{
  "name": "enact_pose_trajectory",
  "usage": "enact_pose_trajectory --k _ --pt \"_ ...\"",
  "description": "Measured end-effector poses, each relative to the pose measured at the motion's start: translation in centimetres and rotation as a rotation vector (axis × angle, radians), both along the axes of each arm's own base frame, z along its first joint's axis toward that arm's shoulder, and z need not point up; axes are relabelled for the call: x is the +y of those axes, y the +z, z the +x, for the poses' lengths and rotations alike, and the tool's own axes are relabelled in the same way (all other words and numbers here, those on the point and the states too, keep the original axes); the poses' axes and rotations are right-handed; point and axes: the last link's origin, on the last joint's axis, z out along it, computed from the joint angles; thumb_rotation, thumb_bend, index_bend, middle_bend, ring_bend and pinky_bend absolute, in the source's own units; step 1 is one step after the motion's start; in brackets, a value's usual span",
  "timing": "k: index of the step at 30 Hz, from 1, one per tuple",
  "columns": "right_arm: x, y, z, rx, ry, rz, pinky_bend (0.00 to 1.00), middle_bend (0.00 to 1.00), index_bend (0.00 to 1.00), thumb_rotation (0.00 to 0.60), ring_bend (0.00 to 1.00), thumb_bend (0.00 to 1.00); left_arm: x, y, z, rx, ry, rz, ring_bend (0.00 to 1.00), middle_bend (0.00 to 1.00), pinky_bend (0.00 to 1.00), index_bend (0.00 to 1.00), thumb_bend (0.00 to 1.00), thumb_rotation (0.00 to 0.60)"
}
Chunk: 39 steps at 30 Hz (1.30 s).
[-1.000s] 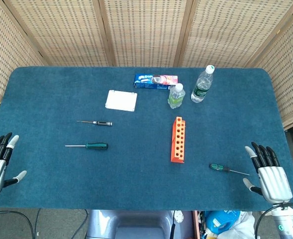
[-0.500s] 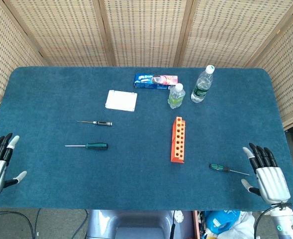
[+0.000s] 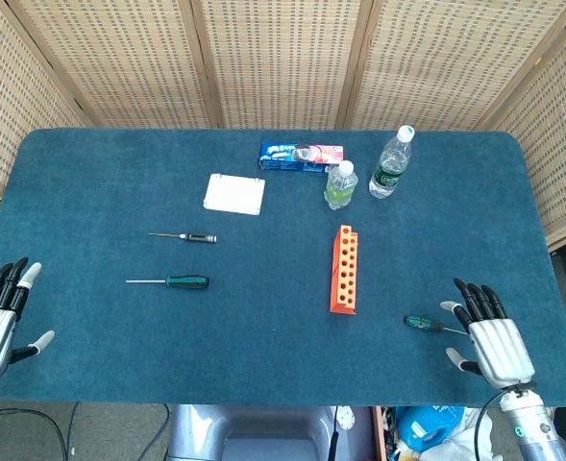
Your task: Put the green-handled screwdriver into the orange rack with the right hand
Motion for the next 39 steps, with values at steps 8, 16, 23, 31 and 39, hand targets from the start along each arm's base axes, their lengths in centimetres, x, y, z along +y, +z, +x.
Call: enact_pose_trajectory --k 8,16,23,31,39 --pt "-2.1 -2.4 1.1 -0.008 -0.011 0.071 0.00 0.00 0.35 0.600 0.00 0.20 0.1 -0.2 -0.1 0.002 0.004 -0.008 0.00 0.00 0.00 0.00 0.00 0.600" --pt "-4.9 -5.0 0.8 -0.021 -0.072 0.130 0.00 0.00 0.40 0.600 0.00 0.20 0.1 -0.2 -0.1 0.002 0.002 -0.008 0.00 0.00 0.00 0.00 0.00 0.600" --pt "-6.9 -6.6 -0.8 -0.022 -0.161 0.160 0.00 0.00 0.41 0.600 0.00 0.21 0.2 -0.2 -0.2 0.004 0.007 -0.007 0.00 0.00 0.00 0.00 0.00 0.600" --pt "-7.5 -6.8 -2.2 -0.022 -0.219 0.144 0.00 0.00 0.42 0.600 0.00 0.21 0.2 -0.5 -0.1 0.012 0.003 -0.016 0.00 0.00 0.00 0.00 0.00 0.600" --pt "-7.2 -6.6 -2.4 -0.025 -0.233 0.107 0.00 0.00 0.43 0.600 0.00 0.21 0.3 -0.3 -0.1 0.004 0.005 -0.013 0.00 0.00 0.00 0.00 0.00 0.600"
